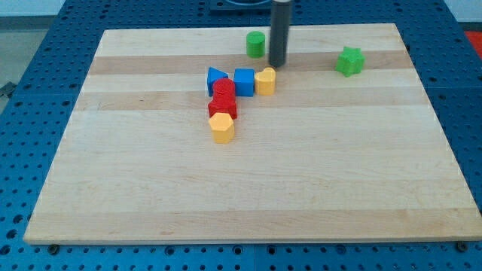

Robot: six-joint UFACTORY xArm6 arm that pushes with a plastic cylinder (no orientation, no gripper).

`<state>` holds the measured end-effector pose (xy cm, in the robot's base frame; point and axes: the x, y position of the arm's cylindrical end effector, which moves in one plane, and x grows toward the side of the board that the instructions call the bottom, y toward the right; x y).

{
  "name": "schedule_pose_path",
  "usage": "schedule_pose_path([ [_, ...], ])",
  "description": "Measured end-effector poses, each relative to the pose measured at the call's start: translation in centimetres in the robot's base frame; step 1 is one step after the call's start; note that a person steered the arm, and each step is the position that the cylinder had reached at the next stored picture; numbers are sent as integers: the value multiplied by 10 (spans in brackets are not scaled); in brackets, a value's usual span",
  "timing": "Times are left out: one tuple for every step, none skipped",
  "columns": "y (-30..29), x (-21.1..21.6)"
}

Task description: Drag the green circle in between green star and yellow heart

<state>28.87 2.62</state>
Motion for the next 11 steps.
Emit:
schedule_pose_path([
  [-48,-12],
  [-72,-41],
  [-69,-62],
  [-29,-55],
  [19,-19],
  [55,19],
  [45,12],
  [27,8],
  [34,28],
  [55,58],
  [82,78],
])
